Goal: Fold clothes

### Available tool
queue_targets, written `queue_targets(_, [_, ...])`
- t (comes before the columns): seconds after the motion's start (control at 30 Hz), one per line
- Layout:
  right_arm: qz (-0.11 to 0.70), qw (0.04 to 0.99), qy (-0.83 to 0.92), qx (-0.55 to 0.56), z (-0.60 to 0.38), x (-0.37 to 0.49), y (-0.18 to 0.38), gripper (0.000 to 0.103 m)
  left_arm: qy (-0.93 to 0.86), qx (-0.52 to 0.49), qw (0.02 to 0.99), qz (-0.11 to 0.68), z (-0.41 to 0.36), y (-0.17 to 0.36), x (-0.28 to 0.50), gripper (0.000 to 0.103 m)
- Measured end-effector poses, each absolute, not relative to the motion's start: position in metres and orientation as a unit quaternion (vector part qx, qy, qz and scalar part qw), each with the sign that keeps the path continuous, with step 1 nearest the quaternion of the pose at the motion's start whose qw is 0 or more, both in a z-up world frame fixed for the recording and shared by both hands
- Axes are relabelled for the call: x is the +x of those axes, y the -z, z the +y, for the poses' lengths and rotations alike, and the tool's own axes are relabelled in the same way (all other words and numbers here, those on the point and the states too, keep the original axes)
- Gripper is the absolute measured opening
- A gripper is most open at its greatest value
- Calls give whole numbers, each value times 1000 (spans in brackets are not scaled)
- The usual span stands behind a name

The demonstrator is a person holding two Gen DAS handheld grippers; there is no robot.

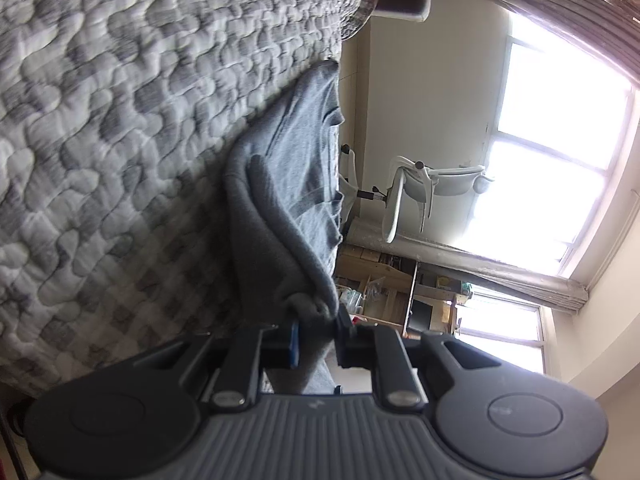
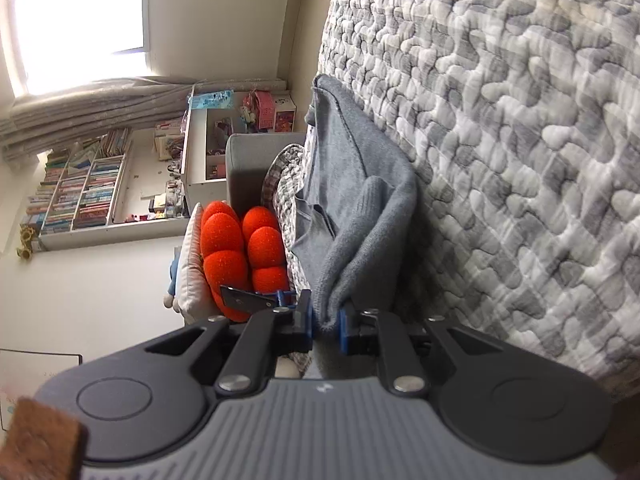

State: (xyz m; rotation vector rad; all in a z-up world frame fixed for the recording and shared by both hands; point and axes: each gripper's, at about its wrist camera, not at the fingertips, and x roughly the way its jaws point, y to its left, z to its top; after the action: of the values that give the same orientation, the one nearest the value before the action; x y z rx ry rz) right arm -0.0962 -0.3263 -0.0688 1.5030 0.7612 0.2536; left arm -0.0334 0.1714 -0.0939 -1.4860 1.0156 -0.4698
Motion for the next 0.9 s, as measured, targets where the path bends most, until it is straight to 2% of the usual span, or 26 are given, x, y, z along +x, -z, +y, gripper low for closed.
queue_targets(0.3, [305,662,-101,677,-328,-39,46,16,211,-633,624,407,157,56,32,12])
queue_targets(0.63, [312,654,-92,683,-336,31,67,16,178,-611,646,422,160,76,104,11])
queue_targets(0.83, [320,649,-96,684,-346,60,97,21,169,-579,667,437,164,97,142,12])
queue_targets(0.9, [325,660,-99,670,-350,67,104,29,174,-557,681,442,166,103,154,12])
